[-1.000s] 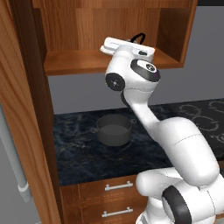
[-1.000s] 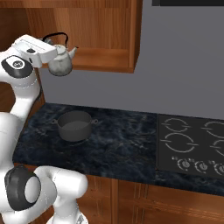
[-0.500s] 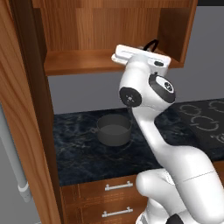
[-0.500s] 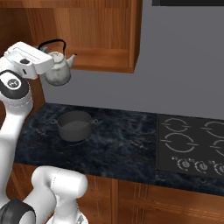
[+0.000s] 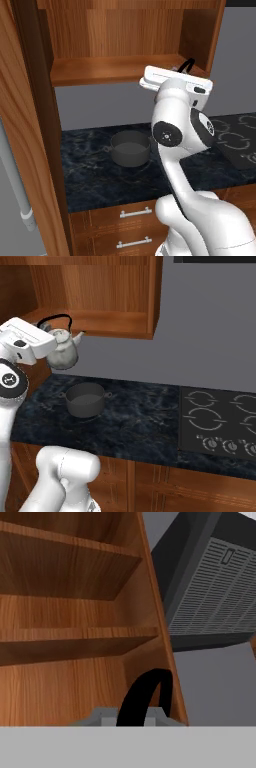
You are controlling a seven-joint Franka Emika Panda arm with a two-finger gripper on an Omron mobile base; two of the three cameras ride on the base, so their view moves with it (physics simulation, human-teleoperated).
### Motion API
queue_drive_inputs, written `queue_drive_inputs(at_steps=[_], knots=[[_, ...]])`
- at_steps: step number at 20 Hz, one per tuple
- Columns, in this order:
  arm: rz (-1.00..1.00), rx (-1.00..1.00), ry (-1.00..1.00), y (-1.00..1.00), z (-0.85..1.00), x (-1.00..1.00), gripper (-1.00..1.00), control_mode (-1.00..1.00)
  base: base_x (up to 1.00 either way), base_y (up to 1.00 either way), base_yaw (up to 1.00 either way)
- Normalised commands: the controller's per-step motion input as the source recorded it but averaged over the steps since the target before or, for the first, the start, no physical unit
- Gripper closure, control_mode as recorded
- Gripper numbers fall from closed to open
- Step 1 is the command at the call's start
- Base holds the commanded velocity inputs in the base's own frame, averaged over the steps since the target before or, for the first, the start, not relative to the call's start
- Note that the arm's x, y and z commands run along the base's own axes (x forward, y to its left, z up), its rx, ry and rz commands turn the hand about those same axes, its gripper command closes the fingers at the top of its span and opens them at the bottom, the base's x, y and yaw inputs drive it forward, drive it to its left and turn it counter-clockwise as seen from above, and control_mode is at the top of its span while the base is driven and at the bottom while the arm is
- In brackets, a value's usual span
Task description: Pick the kettle from the cabinet and place it on a stove burner. Then pick the pot from the counter and place it on another stove burner. Finally, turn both burners on.
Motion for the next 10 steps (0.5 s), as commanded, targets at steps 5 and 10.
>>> queue_drive_inputs(at_steps=[5, 10], knots=[[0.0, 0.0, 0.06, -0.07, -0.19, -0.58, 1.0, -1.0, 0.0, 0.0, 0.0], [-0.01, 0.0, 0.08, -0.04, -0.22, -0.52, 1.0, -1.0, 0.0, 0.0, 0.0]])
